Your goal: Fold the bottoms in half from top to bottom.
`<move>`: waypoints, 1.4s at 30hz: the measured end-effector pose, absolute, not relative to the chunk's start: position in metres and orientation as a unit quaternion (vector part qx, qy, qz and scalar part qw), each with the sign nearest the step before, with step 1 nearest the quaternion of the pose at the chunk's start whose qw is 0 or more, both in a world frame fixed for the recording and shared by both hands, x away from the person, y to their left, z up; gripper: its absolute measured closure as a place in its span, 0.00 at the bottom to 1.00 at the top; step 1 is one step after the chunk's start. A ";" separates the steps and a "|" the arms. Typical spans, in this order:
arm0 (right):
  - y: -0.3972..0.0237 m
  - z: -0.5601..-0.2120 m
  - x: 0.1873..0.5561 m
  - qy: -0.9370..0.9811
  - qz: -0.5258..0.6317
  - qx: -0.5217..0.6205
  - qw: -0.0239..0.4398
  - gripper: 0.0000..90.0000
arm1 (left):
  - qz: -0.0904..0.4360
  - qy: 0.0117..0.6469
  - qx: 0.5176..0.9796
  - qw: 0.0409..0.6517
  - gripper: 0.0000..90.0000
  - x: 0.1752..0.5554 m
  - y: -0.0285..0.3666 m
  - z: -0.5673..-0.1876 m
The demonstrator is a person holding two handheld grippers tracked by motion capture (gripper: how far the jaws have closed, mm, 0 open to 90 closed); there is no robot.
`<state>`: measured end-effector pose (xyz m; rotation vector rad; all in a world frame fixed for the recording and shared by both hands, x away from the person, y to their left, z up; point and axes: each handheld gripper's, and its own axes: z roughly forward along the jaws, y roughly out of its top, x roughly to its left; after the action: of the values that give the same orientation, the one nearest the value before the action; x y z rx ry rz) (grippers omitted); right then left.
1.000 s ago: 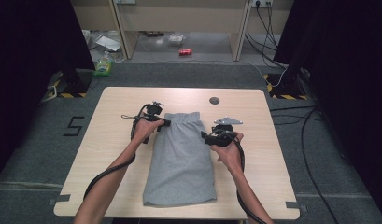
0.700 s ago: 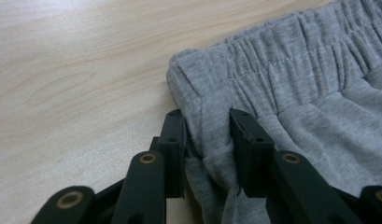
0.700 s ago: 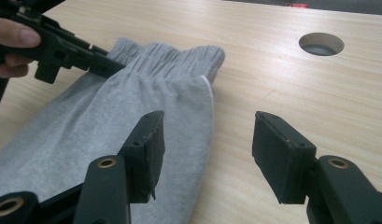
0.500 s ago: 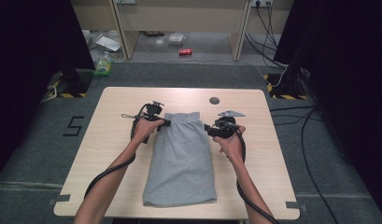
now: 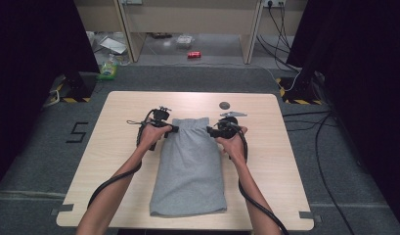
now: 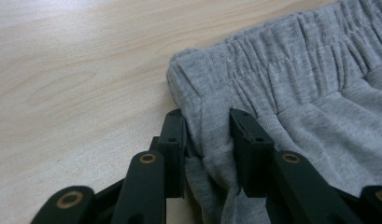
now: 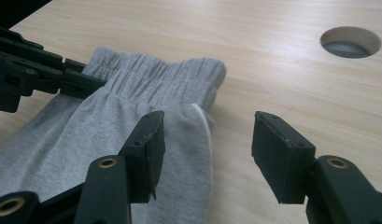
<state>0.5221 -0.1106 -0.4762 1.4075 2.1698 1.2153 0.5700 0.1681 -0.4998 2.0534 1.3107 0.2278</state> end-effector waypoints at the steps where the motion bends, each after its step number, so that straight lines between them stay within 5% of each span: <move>1: -0.108 -0.477 0.523 0.754 0.418 0.488 0.139 0.49 | 0.088 0.504 0.789 0.340 0.74 0.570 0.168 -0.500; 24: -0.087 -0.505 0.557 0.768 0.357 0.517 0.123 0.49 | 0.086 0.504 0.787 0.346 0.75 0.569 0.169 -0.501; 42: -0.090 -0.509 0.558 0.750 0.396 0.527 0.054 0.86 | 0.083 0.508 0.780 0.356 0.78 0.568 0.171 -0.500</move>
<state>0.5585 -0.0905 -0.5089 1.6026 2.2789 1.2021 0.5685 0.1706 -0.5002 2.0147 1.3125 0.2147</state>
